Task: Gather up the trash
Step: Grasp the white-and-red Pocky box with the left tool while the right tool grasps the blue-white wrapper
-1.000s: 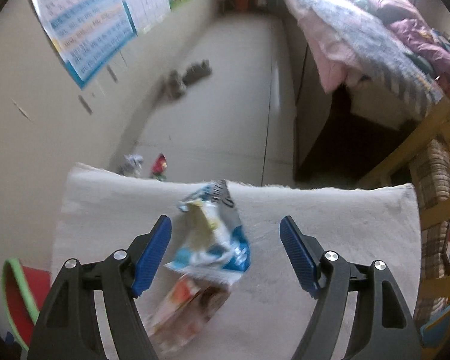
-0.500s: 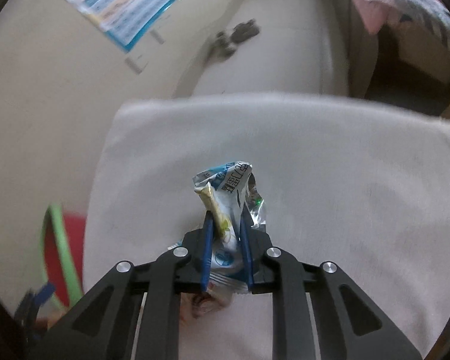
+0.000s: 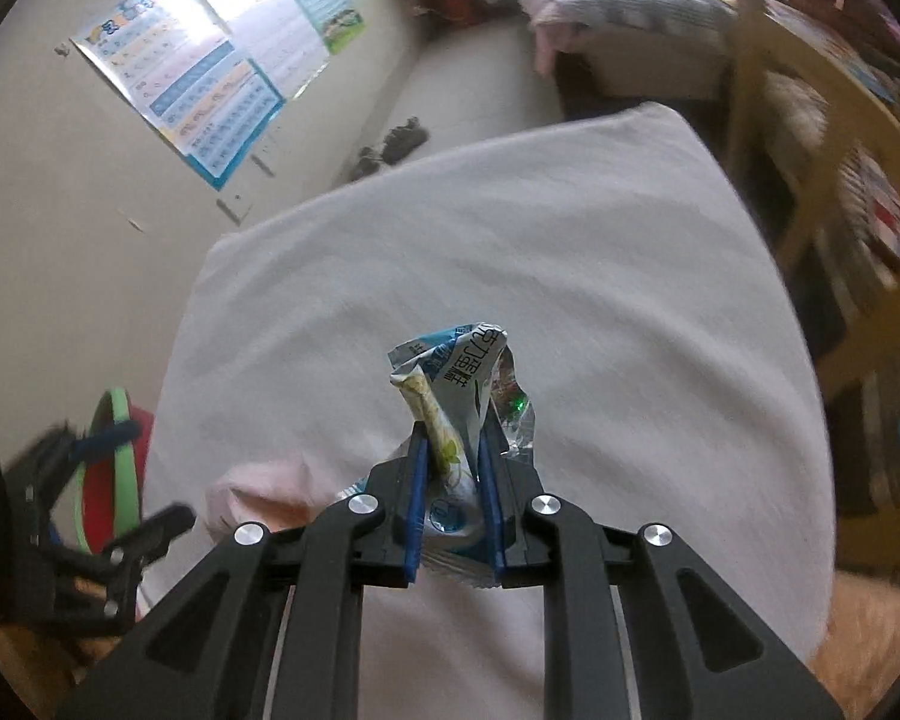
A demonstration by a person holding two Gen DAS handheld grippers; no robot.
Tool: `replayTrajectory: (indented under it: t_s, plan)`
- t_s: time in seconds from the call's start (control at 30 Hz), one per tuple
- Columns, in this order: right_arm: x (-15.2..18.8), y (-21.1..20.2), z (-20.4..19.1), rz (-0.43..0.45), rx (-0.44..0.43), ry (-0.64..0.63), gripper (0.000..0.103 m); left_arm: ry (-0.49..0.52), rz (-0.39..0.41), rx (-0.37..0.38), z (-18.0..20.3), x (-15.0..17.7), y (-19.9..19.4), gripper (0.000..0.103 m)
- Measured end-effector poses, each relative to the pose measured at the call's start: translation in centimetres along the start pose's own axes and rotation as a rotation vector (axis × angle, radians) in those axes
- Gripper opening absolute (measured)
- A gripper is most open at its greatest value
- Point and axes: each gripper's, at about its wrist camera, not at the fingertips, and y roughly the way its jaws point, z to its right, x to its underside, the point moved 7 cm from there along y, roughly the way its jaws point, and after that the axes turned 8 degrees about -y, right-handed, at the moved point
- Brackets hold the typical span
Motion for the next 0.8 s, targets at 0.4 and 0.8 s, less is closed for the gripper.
replayTrajectory:
  t_s: [0.4,0.8]
  plan:
    - [0.7,-2.2,1.3,0.024,-0.072,0.073,0.016,0.183,-0.224,-0.025,2.6,0.9,6.1,0.086]
    - [-0.6,-4.0,0.2,0.085,-0.001,0.008,0.016,-0.061,-0.229,0.039,1.5,1.6,5.3,0.029]
